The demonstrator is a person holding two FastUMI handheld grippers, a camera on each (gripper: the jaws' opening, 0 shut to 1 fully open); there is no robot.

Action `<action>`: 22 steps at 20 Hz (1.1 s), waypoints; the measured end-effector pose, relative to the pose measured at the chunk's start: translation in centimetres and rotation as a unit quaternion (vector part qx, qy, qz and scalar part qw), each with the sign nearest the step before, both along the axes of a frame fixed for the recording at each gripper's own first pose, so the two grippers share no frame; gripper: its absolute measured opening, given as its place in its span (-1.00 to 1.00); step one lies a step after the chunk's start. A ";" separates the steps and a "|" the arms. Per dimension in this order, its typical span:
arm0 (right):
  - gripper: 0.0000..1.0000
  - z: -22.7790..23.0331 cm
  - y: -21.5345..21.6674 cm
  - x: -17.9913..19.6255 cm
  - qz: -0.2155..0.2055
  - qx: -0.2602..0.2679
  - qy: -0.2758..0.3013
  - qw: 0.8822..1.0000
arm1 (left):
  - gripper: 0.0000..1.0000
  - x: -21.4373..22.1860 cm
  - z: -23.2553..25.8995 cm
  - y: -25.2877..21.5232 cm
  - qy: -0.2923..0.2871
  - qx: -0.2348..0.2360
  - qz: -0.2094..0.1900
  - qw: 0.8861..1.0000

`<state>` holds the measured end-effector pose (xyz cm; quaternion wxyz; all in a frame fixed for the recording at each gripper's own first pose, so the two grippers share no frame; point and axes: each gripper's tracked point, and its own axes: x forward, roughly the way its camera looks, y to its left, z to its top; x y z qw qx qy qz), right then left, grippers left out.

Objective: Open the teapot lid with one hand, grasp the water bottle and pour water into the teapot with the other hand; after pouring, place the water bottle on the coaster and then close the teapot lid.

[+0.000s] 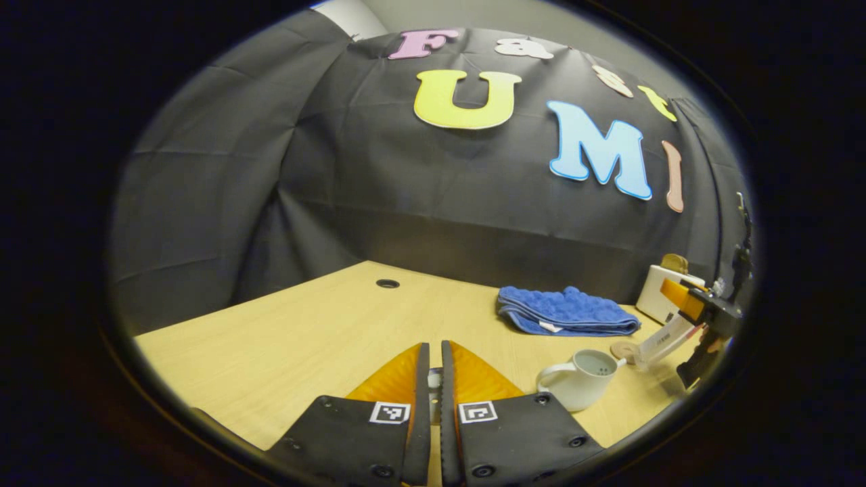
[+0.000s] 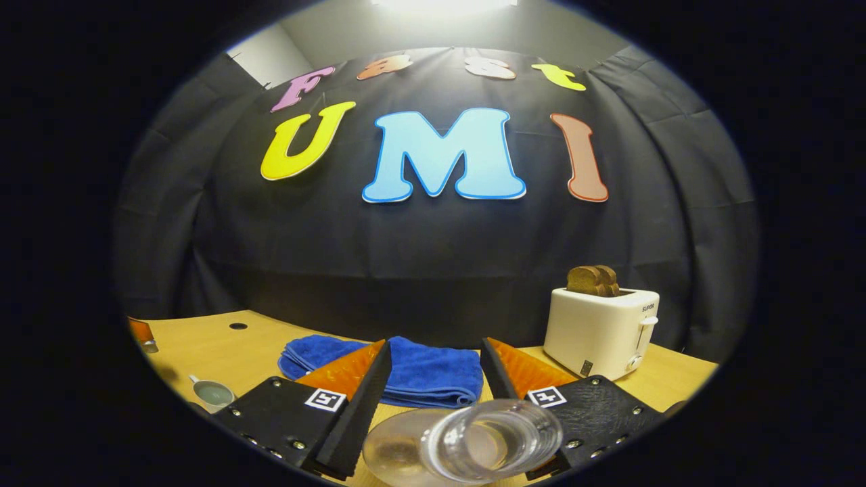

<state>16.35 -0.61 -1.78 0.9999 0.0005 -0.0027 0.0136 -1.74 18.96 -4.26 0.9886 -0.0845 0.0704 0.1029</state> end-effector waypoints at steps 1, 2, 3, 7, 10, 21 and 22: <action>0.59 0.4 0.1 0.6 0.000 -0.002 -0.004 1.000 | -0.74 -0.1 0.0 -0.1 0.000 -0.001 0.000 1.000; 0.49 0.6 0.0 1.1 -0.003 -0.002 -0.006 1.000 | -0.74 0.0 -0.1 -0.1 0.001 -0.001 -0.001 1.000; 0.49 0.8 0.0 1.5 -0.004 -0.002 -0.009 1.000 | -0.74 0.0 -0.2 0.0 0.001 -0.002 -0.001 1.000; 0.49 1.3 -0.1 3.1 -0.019 0.012 -0.025 0.999 | -0.75 -0.1 -0.4 0.1 0.005 -0.002 0.000 1.000; 0.49 1.4 0.3 3.5 -0.020 0.017 -0.032 0.999 | -0.74 0.0 -0.6 0.1 0.008 -0.001 0.000 1.000; 0.55 1.9 1.5 4.3 -0.021 0.007 -0.063 0.998 | -0.74 -0.1 -0.6 0.2 0.010 0.000 0.002 1.000; 0.55 2.0 1.6 4.4 -0.022 0.007 -0.068 0.997 | -0.75 -0.1 -0.7 0.2 0.011 -0.001 0.001 1.000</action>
